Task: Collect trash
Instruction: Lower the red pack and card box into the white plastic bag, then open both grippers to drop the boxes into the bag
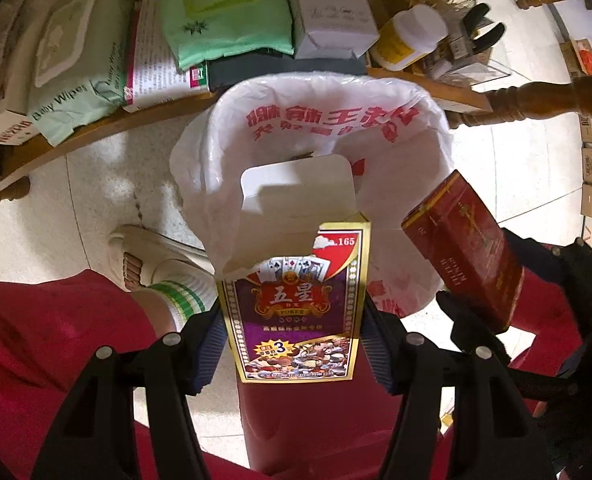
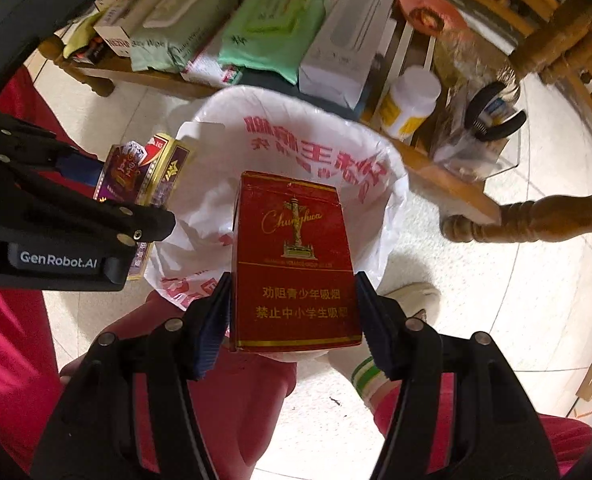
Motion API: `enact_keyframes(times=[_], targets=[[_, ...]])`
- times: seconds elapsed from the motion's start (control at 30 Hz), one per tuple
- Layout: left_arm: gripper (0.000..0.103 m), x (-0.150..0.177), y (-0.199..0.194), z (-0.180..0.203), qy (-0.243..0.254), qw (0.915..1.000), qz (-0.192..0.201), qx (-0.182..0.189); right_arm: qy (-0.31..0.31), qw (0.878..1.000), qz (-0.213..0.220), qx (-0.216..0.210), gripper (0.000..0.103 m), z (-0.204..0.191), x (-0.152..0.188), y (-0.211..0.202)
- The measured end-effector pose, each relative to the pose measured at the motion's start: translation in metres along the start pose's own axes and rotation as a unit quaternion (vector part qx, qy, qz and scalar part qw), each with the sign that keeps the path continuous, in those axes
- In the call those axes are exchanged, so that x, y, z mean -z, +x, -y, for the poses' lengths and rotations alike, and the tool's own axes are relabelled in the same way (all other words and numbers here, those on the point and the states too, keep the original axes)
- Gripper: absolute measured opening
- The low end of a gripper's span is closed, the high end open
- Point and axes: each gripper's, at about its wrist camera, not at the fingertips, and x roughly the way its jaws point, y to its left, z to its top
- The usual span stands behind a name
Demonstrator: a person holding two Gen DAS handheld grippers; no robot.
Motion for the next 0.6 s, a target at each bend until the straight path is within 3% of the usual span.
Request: enact_keyframes(times=[0.6], targets=[[0.060,-0.019,0.038,-0.008,-0.018,0.9990,-0.042,0.001,0.039,0.998,-0.027,-0.035,0.059,0.008,-0.017,0.037]])
